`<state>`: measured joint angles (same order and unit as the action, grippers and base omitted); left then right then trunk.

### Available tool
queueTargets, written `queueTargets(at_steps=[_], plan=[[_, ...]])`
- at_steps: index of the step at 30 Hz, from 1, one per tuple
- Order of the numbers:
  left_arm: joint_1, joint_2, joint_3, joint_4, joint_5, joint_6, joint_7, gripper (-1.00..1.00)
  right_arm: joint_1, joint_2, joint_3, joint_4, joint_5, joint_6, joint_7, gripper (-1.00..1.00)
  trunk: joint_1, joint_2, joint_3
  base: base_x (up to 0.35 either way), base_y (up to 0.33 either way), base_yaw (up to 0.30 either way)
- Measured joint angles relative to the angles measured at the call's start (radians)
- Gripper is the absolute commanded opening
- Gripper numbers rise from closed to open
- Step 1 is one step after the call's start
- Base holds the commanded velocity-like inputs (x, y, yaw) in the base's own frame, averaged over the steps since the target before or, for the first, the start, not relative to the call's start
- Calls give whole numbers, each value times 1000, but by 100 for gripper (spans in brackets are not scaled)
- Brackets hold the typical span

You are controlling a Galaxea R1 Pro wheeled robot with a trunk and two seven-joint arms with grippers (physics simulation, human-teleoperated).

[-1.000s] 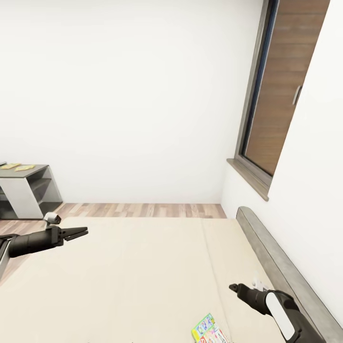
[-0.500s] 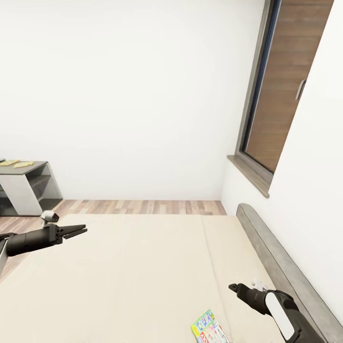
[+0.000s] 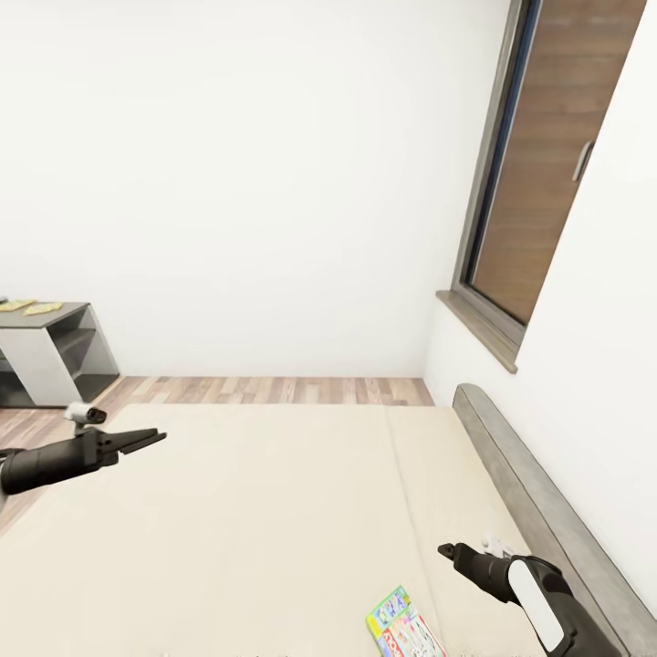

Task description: Put all the toys in the child's room - the three board games (two on the bed and one on the table), the two jigsaw puzzles on the table, and the tennis ball on the table - inside the toy box on the table in the child's room.

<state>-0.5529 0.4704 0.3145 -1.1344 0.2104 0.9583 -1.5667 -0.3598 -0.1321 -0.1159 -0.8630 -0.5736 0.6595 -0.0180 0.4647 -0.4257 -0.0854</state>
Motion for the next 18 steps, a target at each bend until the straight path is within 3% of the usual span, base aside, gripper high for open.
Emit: queueTargets(at_steps=[7, 18], plan=[[24, 0, 1, -32, 77, 0, 0, 100, 0, 0, 1, -1, 0, 0, 0, 100, 0, 0, -11, 0, 0, 0], [47, 0, 0, -79, 93, 0, 0, 100, 0, 0, 0, -1, 5, -1, 0, 100, 0, 0, -29, 0, 0, 0]])
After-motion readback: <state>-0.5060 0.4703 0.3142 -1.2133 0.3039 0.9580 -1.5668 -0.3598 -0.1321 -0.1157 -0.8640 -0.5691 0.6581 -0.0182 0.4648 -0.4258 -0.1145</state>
